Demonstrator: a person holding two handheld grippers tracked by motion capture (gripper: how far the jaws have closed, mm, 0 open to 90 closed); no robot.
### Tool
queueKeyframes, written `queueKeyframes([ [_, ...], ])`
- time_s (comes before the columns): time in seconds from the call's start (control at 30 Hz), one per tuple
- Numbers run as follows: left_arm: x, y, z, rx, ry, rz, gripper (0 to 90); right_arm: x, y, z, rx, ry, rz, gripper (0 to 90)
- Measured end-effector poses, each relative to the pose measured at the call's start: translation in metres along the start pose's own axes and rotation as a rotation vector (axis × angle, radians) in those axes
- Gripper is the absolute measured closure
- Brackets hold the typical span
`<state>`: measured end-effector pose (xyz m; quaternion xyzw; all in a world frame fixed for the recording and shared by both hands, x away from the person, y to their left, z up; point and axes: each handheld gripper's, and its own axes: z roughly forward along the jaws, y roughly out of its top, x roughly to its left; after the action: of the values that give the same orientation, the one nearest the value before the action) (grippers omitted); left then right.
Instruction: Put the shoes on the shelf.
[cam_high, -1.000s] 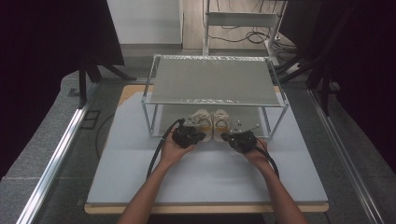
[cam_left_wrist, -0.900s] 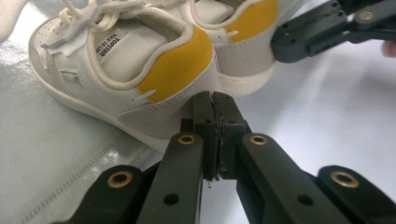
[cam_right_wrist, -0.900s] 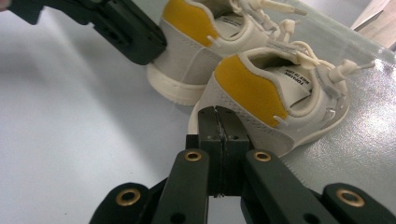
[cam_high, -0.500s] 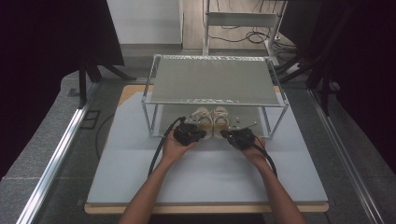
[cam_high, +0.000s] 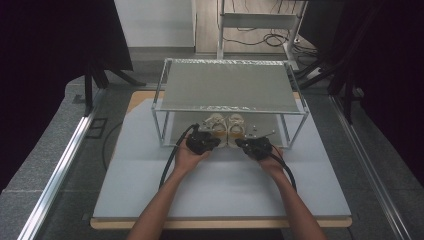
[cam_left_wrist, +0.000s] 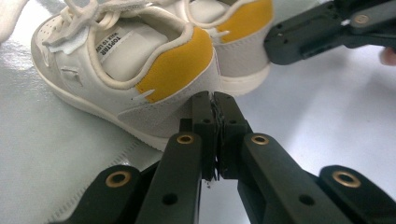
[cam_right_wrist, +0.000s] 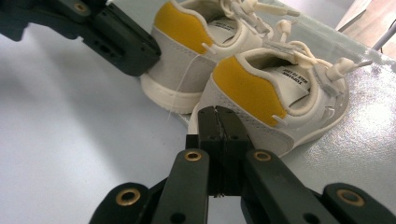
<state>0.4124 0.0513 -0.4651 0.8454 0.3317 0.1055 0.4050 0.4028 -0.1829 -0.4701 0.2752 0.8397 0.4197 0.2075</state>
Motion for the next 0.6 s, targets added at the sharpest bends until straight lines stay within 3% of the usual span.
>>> queueKeyframes([
  [0.2, 0.006, 0.003, 0.006, -0.004, 0.014, 0.019, 87.8, -0.001, 0.000, 0.000, -0.001, 0.004, 0.003, 89.6],
  [0.27, 0.011, 0.004, 0.007, -0.009, 0.012, 0.058, 88.0, -0.001, 0.000, 0.000, -0.002, 0.005, 0.003, 89.6],
  [0.33, 0.011, 0.004, 0.007, -0.008, 0.010, 0.054, 88.1, -0.002, 0.000, 0.000, -0.001, 0.006, 0.004, 89.5],
  [0.37, 0.007, 0.003, 0.007, -0.009, 0.008, -0.006, 88.2, -0.002, 0.000, 0.001, 0.000, -0.007, 0.002, 89.6],
  [0.43, 0.011, 0.004, 0.007, -0.006, 0.013, 0.057, 88.1, -0.003, 0.000, 0.003, 0.001, -0.018, 0.009, 89.5],
  [0.6, 0.011, 0.004, 0.007, -0.009, 0.015, 0.062, 88.5, -0.008, 0.000, 0.008, -0.001, -0.034, 0.034, 89.6],
])
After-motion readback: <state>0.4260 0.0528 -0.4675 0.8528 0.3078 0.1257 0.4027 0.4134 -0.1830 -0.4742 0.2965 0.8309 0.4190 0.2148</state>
